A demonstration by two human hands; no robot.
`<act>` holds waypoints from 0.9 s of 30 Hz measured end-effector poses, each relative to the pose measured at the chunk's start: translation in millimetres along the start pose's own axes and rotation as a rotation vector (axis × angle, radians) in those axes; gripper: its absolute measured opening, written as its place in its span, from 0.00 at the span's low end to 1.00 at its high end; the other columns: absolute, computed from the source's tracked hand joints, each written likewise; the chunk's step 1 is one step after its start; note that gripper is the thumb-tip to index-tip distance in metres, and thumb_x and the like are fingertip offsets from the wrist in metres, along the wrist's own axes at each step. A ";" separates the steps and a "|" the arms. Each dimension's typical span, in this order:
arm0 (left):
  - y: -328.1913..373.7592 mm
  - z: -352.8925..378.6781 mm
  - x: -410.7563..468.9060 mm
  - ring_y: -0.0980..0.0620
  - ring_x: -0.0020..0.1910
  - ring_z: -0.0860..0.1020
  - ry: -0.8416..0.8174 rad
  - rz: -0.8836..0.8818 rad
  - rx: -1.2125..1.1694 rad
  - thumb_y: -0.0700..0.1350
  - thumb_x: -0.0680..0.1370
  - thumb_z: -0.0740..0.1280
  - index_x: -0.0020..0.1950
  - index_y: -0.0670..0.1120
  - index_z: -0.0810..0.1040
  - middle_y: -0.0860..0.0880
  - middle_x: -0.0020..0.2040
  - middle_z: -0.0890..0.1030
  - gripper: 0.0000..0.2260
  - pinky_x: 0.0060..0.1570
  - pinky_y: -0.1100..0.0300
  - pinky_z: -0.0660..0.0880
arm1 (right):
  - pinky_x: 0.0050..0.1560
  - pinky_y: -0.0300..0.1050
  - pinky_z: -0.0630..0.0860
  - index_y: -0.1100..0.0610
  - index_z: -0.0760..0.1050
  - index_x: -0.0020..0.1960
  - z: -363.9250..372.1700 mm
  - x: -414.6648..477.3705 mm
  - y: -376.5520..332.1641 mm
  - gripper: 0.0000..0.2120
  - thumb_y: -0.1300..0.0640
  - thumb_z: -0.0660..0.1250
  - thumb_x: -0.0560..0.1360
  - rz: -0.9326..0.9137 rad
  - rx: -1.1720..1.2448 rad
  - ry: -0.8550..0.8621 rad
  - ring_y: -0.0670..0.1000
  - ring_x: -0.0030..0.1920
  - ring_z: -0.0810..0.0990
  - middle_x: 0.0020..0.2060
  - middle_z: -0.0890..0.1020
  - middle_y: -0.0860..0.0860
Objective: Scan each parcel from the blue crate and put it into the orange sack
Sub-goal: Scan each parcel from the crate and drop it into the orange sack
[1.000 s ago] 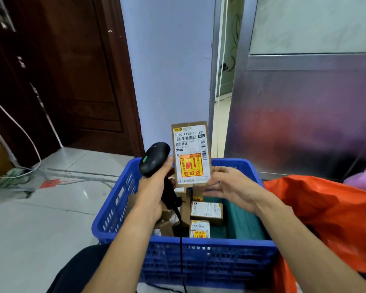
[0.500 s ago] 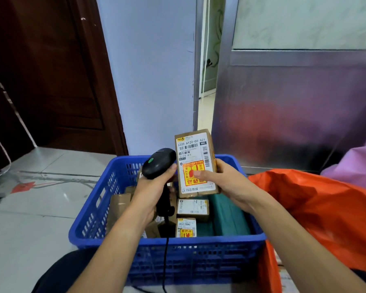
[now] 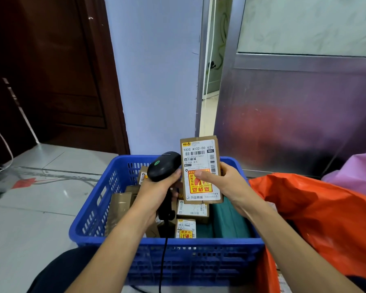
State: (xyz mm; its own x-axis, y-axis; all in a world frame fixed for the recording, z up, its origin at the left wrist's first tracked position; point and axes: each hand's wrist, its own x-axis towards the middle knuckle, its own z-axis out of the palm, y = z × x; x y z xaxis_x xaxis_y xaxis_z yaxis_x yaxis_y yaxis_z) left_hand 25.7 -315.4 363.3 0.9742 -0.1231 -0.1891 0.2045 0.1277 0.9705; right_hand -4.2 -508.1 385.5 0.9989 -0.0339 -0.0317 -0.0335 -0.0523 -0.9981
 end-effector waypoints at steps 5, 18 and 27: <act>2.3 -2.9 -1.8 0.49 0.37 0.81 0.005 0.010 -0.046 0.51 0.76 0.77 0.57 0.42 0.85 0.44 0.43 0.88 0.15 0.53 0.46 0.82 | 0.55 0.51 0.83 0.54 0.78 0.64 -2.6 2.2 1.6 0.21 0.54 0.78 0.73 -0.027 0.027 0.063 0.51 0.50 0.88 0.52 0.88 0.50; 4.6 -10.1 3.1 0.52 0.31 0.79 0.029 -0.004 -0.102 0.51 0.76 0.76 0.56 0.41 0.85 0.44 0.42 0.87 0.15 0.37 0.56 0.78 | 0.46 0.46 0.85 0.54 0.75 0.61 -30.9 9.5 -0.8 0.19 0.56 0.78 0.74 -0.103 -0.044 0.214 0.49 0.48 0.88 0.52 0.88 0.49; 3.3 -9.4 2.1 0.52 0.30 0.75 -0.090 -0.001 -0.191 0.48 0.76 0.76 0.54 0.39 0.85 0.45 0.36 0.78 0.14 0.37 0.55 0.75 | 0.41 0.40 0.84 0.50 0.73 0.61 -51.3 11.8 -3.9 0.19 0.52 0.77 0.74 -0.128 -0.190 0.291 0.45 0.47 0.87 0.52 0.86 0.46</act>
State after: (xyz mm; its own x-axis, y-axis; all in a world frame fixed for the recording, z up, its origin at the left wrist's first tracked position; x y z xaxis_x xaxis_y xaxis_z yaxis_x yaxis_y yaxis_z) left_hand 29.3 -306.0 364.7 0.9633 -0.2099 -0.1674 0.2280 0.3103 0.9229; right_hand 6.1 -559.5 391.8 0.9454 -0.2958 0.1365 0.0585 -0.2582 -0.9643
